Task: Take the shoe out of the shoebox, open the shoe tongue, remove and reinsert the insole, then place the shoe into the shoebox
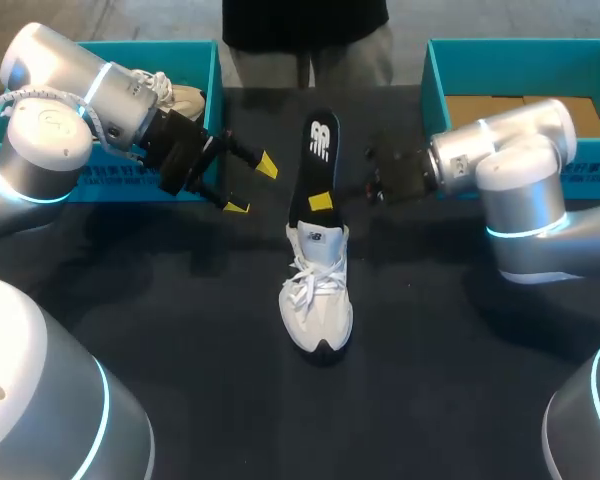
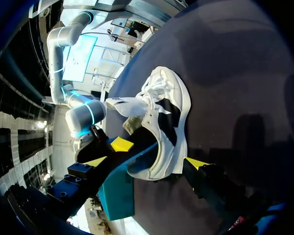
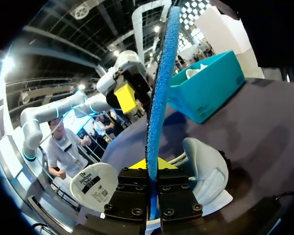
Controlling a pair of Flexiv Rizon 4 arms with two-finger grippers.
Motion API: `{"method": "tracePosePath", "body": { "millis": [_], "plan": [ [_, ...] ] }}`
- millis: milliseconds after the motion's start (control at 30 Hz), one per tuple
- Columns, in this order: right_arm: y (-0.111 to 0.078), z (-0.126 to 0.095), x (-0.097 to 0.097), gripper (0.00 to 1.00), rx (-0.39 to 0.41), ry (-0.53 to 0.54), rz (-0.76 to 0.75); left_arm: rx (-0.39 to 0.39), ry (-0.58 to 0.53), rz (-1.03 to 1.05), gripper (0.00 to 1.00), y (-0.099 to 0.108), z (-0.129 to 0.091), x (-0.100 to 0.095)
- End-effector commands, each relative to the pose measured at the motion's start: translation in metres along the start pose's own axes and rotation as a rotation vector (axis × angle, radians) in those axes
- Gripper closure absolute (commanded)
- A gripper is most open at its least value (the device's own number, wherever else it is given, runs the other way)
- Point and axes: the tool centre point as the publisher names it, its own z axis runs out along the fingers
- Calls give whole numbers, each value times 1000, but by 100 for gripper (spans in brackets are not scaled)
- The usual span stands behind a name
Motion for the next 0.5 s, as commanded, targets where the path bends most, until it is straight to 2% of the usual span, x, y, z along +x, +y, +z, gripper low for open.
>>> {"method": "tracePosePath", "body": {
  "millis": [33,200,333,400,500],
  "plan": [
    [-1,4,0,100,25,-1,5,-3,1,1,0,0,1,0],
    [-14,7,5,100,41,2,44,-3,1,1,0,0,1,0],
    [-17,7,6,100,38,0,51,-3,1,1,0,0,1,0],
    [-15,5,6,85,28,-9,46,-3,1,1,0,0,1,0],
    [-8,3,6,84,28,-15,28,-3,1,1,0,0,1,0]
  ]
}}
